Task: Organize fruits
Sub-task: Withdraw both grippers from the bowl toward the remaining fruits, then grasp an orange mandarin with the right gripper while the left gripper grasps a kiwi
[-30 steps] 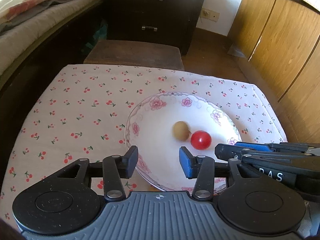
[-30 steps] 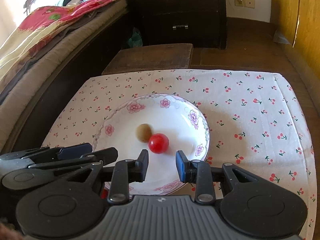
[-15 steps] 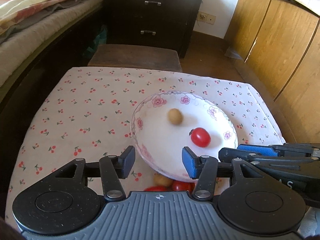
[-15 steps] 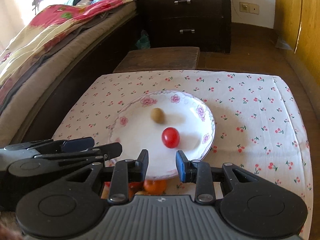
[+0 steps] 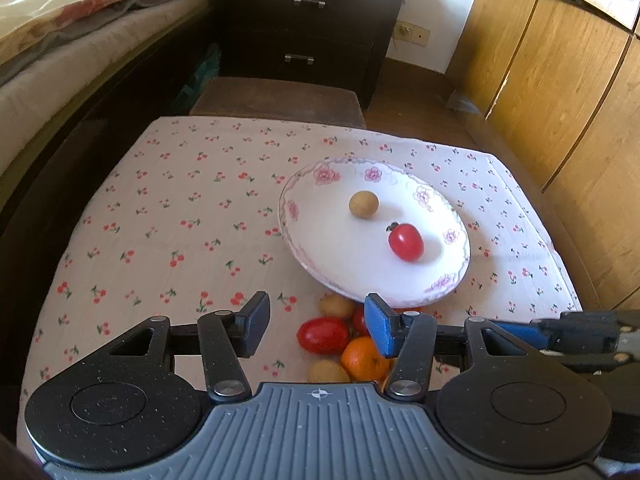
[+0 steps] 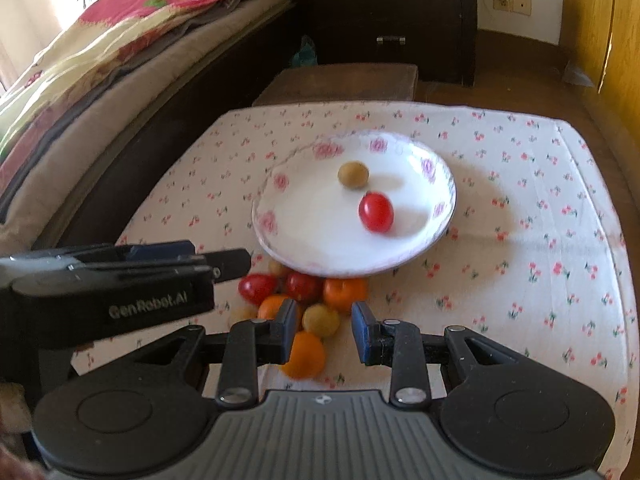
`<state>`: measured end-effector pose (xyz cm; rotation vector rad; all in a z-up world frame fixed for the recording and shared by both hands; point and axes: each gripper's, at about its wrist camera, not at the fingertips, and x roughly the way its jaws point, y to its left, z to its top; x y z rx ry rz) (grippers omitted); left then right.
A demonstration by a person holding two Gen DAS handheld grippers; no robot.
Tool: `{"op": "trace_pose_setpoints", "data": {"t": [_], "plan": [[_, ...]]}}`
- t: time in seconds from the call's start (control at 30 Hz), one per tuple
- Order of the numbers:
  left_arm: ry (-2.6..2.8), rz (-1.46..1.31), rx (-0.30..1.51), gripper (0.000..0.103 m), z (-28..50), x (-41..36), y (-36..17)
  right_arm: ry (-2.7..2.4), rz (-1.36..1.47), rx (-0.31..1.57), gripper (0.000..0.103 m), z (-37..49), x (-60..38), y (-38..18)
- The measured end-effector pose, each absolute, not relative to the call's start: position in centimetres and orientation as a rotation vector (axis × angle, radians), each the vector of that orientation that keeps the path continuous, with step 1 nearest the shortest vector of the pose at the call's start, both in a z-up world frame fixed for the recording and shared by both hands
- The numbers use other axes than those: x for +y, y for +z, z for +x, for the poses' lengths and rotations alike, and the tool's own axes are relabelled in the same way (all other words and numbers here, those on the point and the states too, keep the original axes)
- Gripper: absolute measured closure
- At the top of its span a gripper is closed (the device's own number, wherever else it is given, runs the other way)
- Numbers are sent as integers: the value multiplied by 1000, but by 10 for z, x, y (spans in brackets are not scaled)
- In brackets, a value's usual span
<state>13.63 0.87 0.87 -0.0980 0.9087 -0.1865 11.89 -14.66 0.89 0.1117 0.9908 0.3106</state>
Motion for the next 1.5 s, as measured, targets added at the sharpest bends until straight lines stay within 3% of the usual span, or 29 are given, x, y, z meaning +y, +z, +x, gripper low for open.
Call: {"op": "trace_pose_setpoints", "data": {"t": [1.17,1.5], "plan": [[-218,-121,991,39,117,18,-9,314,76,1099,71,104,-140,-21],[-256,-60,1014,44,118,5,-25,305,116,1110,71,92,-160,-23]]}}
